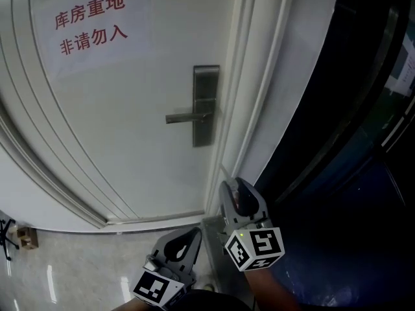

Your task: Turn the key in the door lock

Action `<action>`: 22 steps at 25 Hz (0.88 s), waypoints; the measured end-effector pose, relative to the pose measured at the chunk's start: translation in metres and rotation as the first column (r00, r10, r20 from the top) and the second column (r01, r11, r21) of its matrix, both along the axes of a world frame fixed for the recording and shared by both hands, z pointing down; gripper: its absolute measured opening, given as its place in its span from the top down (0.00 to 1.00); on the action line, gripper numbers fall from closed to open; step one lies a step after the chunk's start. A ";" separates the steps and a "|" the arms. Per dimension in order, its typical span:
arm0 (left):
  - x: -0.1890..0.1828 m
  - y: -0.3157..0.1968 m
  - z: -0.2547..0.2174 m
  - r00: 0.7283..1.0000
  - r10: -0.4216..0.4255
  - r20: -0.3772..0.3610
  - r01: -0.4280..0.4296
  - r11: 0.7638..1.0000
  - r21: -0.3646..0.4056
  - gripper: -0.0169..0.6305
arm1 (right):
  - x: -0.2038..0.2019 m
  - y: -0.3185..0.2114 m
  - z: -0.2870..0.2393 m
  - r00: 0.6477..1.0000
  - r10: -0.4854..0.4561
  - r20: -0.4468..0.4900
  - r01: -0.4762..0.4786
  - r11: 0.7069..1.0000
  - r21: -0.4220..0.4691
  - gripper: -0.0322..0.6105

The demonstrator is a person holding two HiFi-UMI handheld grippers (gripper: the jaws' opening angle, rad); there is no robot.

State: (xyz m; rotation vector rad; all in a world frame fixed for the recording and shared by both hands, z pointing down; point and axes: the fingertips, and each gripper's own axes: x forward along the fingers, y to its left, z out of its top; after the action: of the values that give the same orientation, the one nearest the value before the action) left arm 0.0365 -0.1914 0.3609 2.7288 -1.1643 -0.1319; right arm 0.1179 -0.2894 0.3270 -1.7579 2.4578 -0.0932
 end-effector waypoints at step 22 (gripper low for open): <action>0.028 0.057 -0.012 1.000 -0.027 0.008 0.027 0.998 0.054 0.97 | 0.019 0.072 -0.008 0.999 -0.037 -0.022 0.038 0.999 0.037 0.74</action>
State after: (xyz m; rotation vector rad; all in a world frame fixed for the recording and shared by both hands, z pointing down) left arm 0.0646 -0.1347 0.3487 2.7635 -1.2176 -0.1569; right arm 0.1368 -0.2177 0.3191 -1.7066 2.4910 -0.0321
